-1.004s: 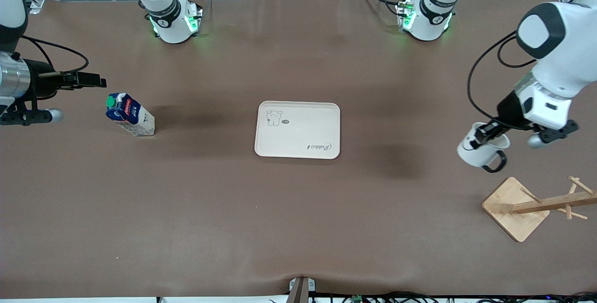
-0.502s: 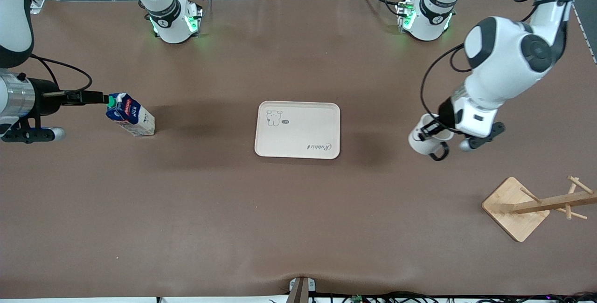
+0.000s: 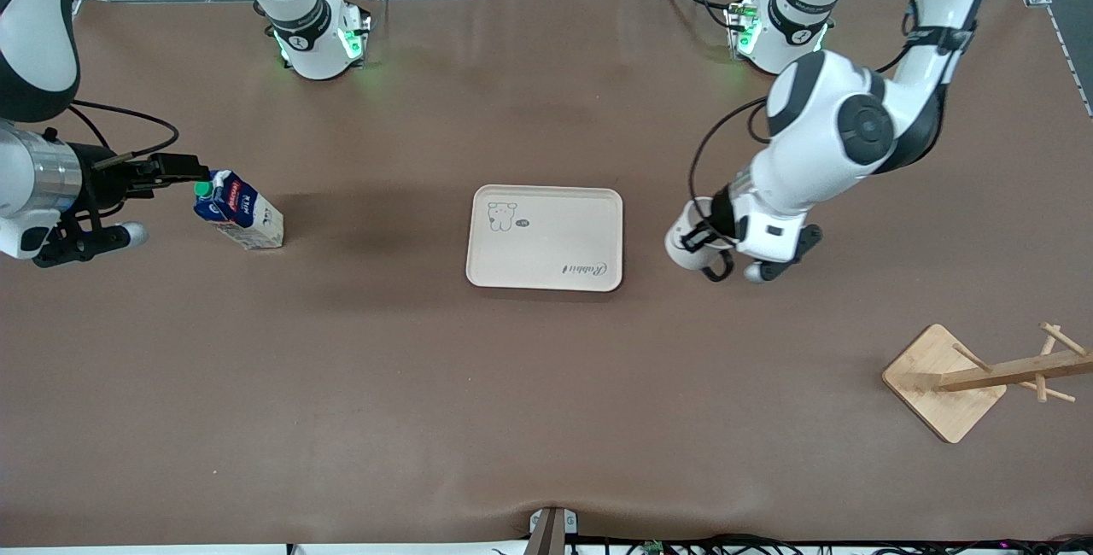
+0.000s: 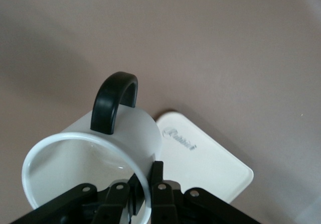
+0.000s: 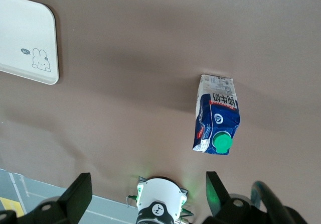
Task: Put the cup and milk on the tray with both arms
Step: 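Carry the mug to the tray while the right gripper grasps the carton, then lower the mug onto the tray and open the left gripper, then withdraw the left gripper while the right gripper lifts the carton, then carry the milk carton with the right gripper over the tray, then lower the carton onto the tray beside the mug and open the right gripper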
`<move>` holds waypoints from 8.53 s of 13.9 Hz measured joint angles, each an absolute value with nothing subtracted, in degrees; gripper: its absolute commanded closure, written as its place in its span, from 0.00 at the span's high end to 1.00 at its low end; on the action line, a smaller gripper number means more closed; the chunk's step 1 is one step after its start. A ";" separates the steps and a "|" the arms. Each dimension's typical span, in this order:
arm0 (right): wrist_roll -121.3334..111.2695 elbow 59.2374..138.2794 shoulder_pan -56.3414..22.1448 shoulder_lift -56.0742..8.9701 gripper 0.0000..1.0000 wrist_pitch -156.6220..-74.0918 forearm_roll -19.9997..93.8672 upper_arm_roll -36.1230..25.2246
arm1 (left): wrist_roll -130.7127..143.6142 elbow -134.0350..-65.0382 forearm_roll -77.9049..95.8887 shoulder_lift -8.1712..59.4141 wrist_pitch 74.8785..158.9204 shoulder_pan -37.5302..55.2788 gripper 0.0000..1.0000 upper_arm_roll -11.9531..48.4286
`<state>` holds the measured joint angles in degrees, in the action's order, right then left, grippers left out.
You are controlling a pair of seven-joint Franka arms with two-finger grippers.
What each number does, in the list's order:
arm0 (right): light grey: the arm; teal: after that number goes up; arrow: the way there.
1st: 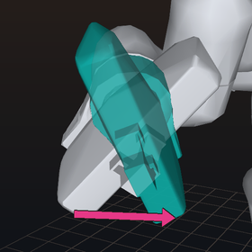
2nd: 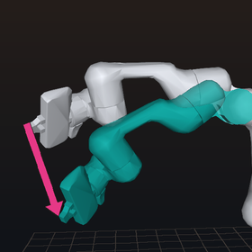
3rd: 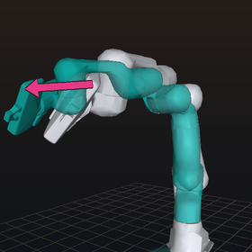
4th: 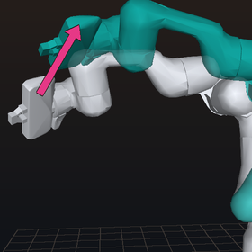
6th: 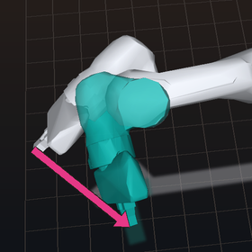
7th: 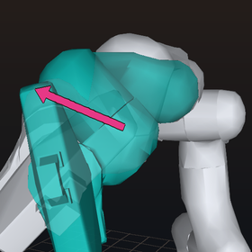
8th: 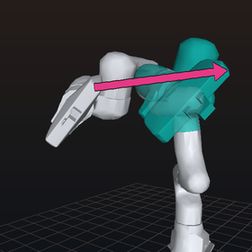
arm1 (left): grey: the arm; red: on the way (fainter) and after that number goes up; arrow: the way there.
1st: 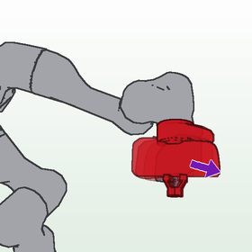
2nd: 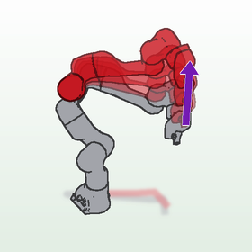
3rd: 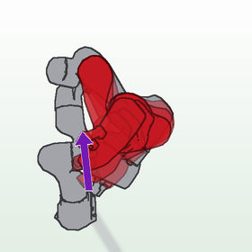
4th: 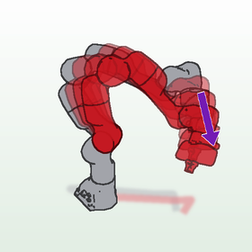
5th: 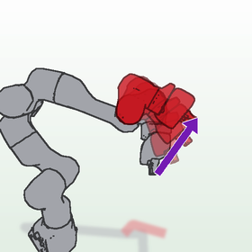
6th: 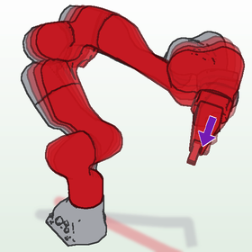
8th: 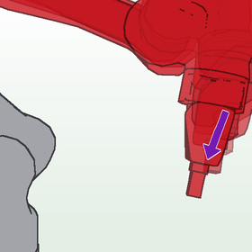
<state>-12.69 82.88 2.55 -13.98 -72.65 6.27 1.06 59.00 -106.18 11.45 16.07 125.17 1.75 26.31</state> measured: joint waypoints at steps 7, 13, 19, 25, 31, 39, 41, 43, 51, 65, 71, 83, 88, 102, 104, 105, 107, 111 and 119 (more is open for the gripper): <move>3.81 82.95 4.95 -15.42 1.00 -72.36 6.05 0.77 | 78.33 -96.73 8.22 28.26 122.02 11.37 0.00 26.34; 15.65 85.20 2.25 -15.32 1.00 -70.82 5.99 1.21 | 93.05 -94.30 0.08 35.80 121.84 19.29 0.00 25.16; 17.63 95.03 -0.44 -11.66 1.00 -84.11 -2.51 1.34 | 99.27 -94.03 -2.55 38.90 121.64 21.34 0.00 24.26; 6.28 108.65 0.70 -4.74 1.00 -96.34 -3.04 0.91 | 100.58 -93.29 -4.32 39.25 121.56 21.78 1.00 24.09; -0.49 115.97 5.66 -4.63 1.00 -105.28 -3.14 0.50 | 101.86 -89.01 -5.47 38.97 120.82 21.94 1.00 23.92; -4.68 124.73 7.42 -1.28 1.00 -113.84 -3.15 0.43 | 97.46 -80.61 -11.91 32.64 106.10 17.12 1.00 22.38; -5.31 125.85 8.12 -1.11 1.00 -114.09 -3.15 0.42 | 94.36 -80.36 -11.91 29.93 103.50 14.09 1.00 22.34; -5.36 126.42 8.18 -0.87 1.00 -114.26 -3.15 0.43 | 90.61 -80.25 -11.94 27.02 99.04 11.53 1.00 22.33; -5.35 129.99 9.02 -0.33 0.32 -117.87 -2.44 0.39 | 51.82 -79.83 -11.95 12.38 90.79 -5.27 1.00 22.27; 7.21 112.65 -6.34 1.56 0.01 -102.07 4.67 2.02 | 17.03 -79.96 -11.95 4.58 83.55 -16.01 1.00 22.19; 28.77 102.43 -22.24 -6.21 0.00 -102.82 4.47 2.26 | 8.27 -80.10 -9.34 4.15 83.36 -18.94 1.00 22.18; 43.55 100.34 -38.32 -16.98 0.01 -107.16 1.05 2.22 | 4.86 -82.51 -1.39 -1.69 77.76 3.19 1.00 1.76; 43.57 100.34 -39.89 -18.85 0.12 -111.78 1.00 2.20 | 4.87 -86.19 -1.23 -4.50 78.17 7.42 1.00 -0.94; 43.57 100.23 -41.85 -21.37 1.00 -114.08 0.87 2.11 | 4.60 -88.68 -1.22 -6.41 80.76 7.39 1.00 -1.84; 43.57 100.22 -41.85 -21.37 1.00 -114.10 0.87 2.09 | 4.57 -88.68 -1.22 -6.44 80.76 7.35 1.00 -1.91; 43.57 100.22 -41.86 -21.37 1.00 -114.11 0.87 2.07 | 4.56 -88.68 -1.22 -6.48 80.76 7.35 1.00 -1.91; 43.57 100.20 -41.85 -21.37 1.00 -114.10 0.87 2.02 | 4.56 -88.68 -1.22 -6.52 80.60 7.35 1.00 -1.93; 43.57 96.51 -41.91 -21.12 1.00 -109.55 0.91 2.03 | 4.56 -89.20 -1.22 -6.43 80.50 7.35 1.00 -2.04; 43.49 75.79 -41.09 -19.36 1.00 -75.13 0.82 0.82 | 4.56 -89.77 -1.22 -5.52 80.51 7.35 1.00 -2.08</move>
